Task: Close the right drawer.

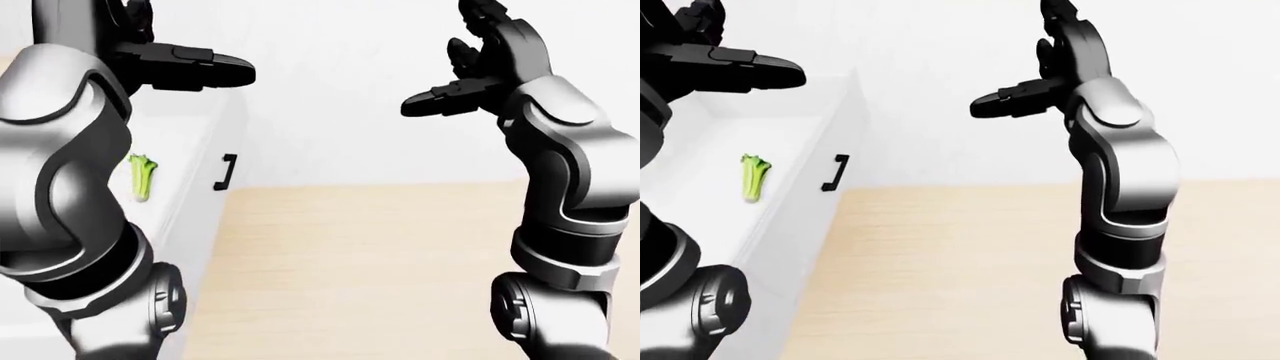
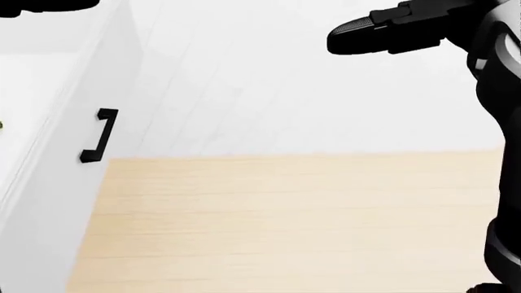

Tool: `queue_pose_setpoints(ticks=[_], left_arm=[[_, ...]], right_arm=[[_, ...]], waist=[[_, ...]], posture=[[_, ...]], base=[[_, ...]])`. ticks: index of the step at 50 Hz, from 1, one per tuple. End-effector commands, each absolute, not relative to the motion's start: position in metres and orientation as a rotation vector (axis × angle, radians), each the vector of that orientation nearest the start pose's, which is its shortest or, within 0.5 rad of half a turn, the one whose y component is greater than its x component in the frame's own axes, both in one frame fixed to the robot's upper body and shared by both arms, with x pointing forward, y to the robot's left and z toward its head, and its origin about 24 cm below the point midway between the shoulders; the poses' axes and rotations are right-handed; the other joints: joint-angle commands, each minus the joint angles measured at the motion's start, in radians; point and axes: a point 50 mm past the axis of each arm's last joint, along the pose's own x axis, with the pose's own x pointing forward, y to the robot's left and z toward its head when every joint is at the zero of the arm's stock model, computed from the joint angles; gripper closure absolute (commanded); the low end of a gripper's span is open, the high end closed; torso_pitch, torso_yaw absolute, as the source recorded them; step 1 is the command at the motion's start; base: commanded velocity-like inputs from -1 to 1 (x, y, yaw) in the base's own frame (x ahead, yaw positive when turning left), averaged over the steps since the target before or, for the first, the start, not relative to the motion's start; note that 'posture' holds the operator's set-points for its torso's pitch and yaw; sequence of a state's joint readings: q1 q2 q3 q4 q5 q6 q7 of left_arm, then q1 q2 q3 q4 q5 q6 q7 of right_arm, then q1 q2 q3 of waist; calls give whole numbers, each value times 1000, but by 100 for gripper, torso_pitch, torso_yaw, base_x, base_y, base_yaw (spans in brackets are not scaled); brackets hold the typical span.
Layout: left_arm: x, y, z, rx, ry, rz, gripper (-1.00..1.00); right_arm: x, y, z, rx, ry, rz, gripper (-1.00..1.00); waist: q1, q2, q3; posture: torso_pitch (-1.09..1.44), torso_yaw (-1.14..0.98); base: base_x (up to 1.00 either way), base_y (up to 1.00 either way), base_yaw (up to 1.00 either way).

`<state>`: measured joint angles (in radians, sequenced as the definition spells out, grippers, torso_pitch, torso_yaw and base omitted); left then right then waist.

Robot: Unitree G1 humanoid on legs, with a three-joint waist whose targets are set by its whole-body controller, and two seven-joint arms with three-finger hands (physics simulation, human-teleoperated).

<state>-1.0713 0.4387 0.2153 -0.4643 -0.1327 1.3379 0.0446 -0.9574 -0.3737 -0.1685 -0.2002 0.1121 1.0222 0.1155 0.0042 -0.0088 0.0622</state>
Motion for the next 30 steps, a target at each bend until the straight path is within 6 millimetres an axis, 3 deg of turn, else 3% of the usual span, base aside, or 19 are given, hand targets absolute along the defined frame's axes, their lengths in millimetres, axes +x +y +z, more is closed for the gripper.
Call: queue_pose_setpoints(ticks=[1,7,8,14,18,21,25,27,28,30], left_arm=[[276,185,357,170,-320,138,-100],[274,185,360,172,-325,139,-100],[274,185,360,172,-325,139,-100],[273,185,361,172,-327,141,-100],[273,186,362,171,-327,142,-100],[272,186,362,171,-328,142,-100],[272,185,362,172,-328,141,-100],[272,185,362,172,-328,141,-100],[272,185,363,172,-328,141,-100],[271,185,363,172,-329,141,-100]], right_arm=[[322,-177,313,-174,-245,44,-100],[321,-178,310,-176,-245,42,-100],[321,-178,310,-176,-245,42,-100],[321,-178,310,-177,-245,42,-100],[320,-178,316,-177,-246,44,-100],[320,-178,310,-178,-246,43,-100],[320,-178,310,-177,-245,44,-100],[320,-178,309,-177,-245,44,-100],[320,-178,310,-177,-245,45,-100],[320,-178,314,-177,-246,44,-100]], waist=[[-1,2,-30],[-2,2,-30],[-4,8,-54],[-6,26,-46],[-6,39,-52],[-4,48,-43],[-4,11,-38],[-2,-21,-31],[0,-49,-39],[-5,-31,-38]], posture=[[0,0],[0,0],[0,0],[0,0],[0,0],[0,0],[0,0],[0,0],[0,0],[0,0]], base=[[0,0,0],[0,0,0],[0,8,0],[0,9,0],[0,10,0],[0,9,0],[0,10,0],[0,9,0],[0,9,0],[0,9,0]])
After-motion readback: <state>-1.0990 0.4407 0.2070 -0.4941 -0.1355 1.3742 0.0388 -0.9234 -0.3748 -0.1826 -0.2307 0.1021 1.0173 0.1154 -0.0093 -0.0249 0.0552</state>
